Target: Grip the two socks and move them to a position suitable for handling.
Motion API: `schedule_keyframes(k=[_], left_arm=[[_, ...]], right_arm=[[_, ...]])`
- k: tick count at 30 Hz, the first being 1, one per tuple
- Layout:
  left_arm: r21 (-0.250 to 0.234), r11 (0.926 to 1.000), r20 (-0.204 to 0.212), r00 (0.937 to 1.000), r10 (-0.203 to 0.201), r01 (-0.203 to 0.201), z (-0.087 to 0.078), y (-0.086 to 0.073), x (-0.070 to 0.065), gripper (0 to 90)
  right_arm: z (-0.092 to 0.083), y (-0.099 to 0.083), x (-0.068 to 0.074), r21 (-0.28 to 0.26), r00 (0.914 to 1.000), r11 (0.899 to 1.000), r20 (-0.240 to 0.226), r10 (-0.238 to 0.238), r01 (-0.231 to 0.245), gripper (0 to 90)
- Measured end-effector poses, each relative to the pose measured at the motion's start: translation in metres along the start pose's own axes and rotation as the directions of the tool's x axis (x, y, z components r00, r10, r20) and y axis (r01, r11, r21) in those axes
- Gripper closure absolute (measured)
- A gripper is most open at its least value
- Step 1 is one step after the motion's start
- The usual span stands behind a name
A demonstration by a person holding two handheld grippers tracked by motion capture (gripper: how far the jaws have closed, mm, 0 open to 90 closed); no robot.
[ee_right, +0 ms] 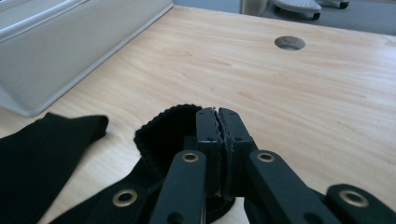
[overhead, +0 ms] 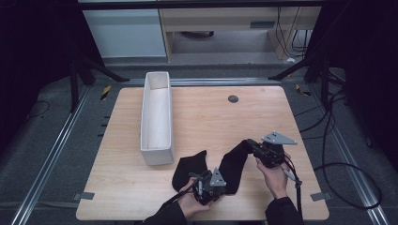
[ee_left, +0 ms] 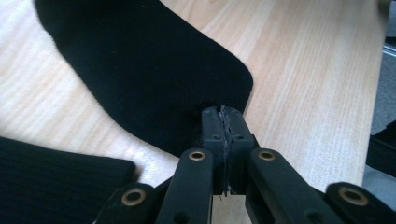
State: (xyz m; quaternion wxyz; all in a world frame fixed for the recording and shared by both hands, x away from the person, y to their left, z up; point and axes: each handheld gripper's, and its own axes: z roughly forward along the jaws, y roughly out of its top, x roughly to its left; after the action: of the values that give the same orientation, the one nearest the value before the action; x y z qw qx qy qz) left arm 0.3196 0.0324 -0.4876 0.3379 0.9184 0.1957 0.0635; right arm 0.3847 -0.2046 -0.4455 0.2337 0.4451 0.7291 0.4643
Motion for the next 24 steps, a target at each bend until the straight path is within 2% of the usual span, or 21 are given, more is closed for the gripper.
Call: schedule_keyframes(k=[3, 6, 11, 12, 14, 17, 19, 20, 22, 24], left_arm=[[0.001, 0.9999, 0.01, 0.9999, 0.014, -0.014, 0.003, -0.001, -0.001, 88.3], [0.003, 0.9999, 0.015, 0.9998, 0.011, -0.011, 0.003, -0.002, -0.001, 88.3], [-0.001, 1.0, 0.026, 0.9996, 0.008, -0.008, 0.004, -0.001, -0.001, 88.3], [0.001, 1.0, 0.027, 0.9996, 0.009, -0.009, 0.004, -0.001, 0.0, 88.3], [-0.002, 1.0, 0.028, 0.9996, 0.007, -0.007, 0.004, -0.001, 0.0, 88.3], [0.0, 1.0, 0.027, 0.9996, 0.009, -0.009, 0.004, -0.002, -0.001, 88.3], [0.0, 1.0, 0.03, 0.9995, 0.009, -0.009, 0.004, -0.002, 0.0, 88.2], [0.001, 1.0, 0.03, 0.9995, 0.01, -0.01, 0.004, -0.002, 0.0, 88.2], [0.0, 1.0, 0.038, 0.9993, 0.007, -0.007, 0.004, -0.002, 0.001, 88.2], [0.0, 1.0, 0.042, 0.9991, 0.006, -0.006, 0.004, -0.002, 0.002, 88.2]], right_arm=[[0.009, 0.006, 0.0, -0.001, 0.9999, 1.0, 0.009, -0.006, 0.006, 87.7], [0.017, 0.009, 0.0, 0.005, 0.9999, 1.0, 0.012, -0.006, 0.006, 87.7], [0.044, 0.012, 0.0, 0.011, 0.9992, 1.0, 0.033, -0.024, 0.023, 87.4], [0.051, 0.012, -0.001, 0.022, 0.9981, 0.999, 0.049, -0.039, 0.038, 87.4], [0.053, 0.012, -0.002, 0.032, 0.9973, 0.999, 0.058, -0.045, 0.044, 87.4], [0.058, 0.014, -0.003, 0.021, 0.9976, 0.999, 0.063, -0.029, 0.028, 87.0], [0.058, 0.015, -0.002, 0.009, 0.9967, 0.999, 0.067, -0.046, 0.045, 86.4], [0.058, 0.016, -0.002, 0.0, 0.9974, 0.999, 0.05, -0.051, 0.051, 86.5], [0.057, 0.018, -0.002, -0.01, 0.9993, 0.999, 0.019, -0.033, 0.033, 86.4], [0.057, 0.018, -0.002, -0.016, 0.9994, 0.999, 0.009, -0.034, 0.034, 86.0]])
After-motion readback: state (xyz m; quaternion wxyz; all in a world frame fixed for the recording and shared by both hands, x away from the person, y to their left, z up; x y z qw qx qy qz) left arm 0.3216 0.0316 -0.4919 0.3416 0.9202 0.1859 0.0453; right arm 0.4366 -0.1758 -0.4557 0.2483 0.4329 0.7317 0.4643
